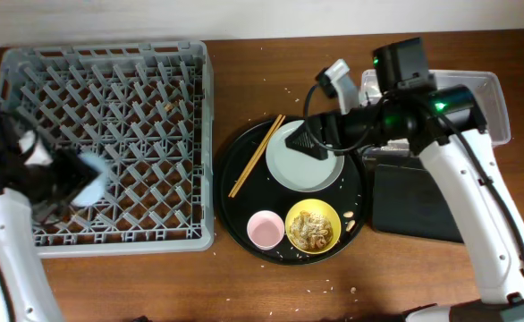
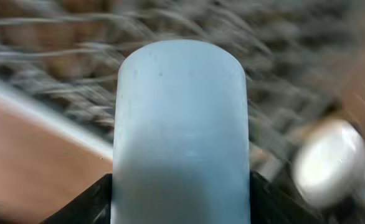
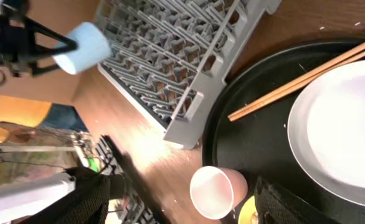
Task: Sort waste into correct bins and load items into the dishwasher rack
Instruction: 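Place the blue cup upside down in the dish rack with the left gripper, then grasp the pink cup with the right gripper and hand it to the left gripper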
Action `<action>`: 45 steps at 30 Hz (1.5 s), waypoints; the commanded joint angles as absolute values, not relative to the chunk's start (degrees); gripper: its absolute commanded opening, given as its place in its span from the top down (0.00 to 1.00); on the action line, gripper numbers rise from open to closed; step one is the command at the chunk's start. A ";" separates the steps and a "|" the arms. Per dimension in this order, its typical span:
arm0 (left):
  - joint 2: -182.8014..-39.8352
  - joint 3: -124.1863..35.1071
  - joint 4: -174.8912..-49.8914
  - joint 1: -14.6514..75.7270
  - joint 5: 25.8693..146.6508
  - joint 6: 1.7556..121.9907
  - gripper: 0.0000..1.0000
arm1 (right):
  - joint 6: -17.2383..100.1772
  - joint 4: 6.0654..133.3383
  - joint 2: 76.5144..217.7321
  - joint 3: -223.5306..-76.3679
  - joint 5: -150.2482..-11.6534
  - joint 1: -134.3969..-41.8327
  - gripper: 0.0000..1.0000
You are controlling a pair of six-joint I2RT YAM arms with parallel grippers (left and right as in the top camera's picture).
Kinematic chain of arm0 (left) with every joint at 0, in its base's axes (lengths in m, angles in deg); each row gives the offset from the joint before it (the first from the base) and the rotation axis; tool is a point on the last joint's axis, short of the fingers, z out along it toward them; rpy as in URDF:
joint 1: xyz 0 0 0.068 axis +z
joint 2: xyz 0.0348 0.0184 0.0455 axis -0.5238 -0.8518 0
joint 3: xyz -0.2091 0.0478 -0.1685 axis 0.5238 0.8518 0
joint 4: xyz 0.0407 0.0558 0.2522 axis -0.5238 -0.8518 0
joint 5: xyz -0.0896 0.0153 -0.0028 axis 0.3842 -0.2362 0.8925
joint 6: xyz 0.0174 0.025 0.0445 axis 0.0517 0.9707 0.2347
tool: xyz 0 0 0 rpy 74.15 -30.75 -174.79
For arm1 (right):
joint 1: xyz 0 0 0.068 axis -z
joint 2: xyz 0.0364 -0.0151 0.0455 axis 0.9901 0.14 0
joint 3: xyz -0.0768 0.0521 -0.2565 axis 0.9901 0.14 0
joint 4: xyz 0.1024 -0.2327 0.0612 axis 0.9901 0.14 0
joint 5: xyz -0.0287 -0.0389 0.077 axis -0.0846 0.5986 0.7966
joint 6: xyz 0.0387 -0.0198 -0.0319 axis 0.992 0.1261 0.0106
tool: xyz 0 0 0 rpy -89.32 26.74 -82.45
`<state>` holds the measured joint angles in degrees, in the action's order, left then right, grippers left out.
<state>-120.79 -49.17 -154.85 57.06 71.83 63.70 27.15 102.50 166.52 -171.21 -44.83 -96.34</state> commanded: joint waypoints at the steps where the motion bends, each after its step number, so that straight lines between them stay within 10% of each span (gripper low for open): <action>1: -121.21 -49.79 -155.02 60.56 55.75 56.73 0.50 | 27.00 102.74 166.39 -171.60 -49.44 -98.51 0.24; 10: -136.20 -47.88 -156.03 62.20 63.24 55.33 0.49 | 27.00 104.18 166.39 -171.60 -50.54 -98.49 0.24; 18: -139.87 -43.80 -149.71 64.71 62.35 55.28 0.01 | 27.00 105.34 166.39 -171.60 -52.48 -98.49 0.23; 28: -121.03 -52.19 -151.33 54.37 68.18 63.39 0.09 | 31.48 104.82 166.78 -171.51 -55.72 -98.51 0.23; 32: -116.60 -52.19 -147.20 33.46 67.83 67.83 0.09 | 45.10 102.48 175.92 -162.94 -68.09 -110.03 0.38; 41: -116.57 -52.19 -147.00 33.08 67.86 68.07 0.05 | 38.30 103.04 186.45 -160.06 -73.27 -119.03 0.60; 45: -116.57 -52.15 -147.42 33.08 67.86 68.07 0.05 | 38.34 102.65 186.45 -158.75 -80.04 -119.01 0.96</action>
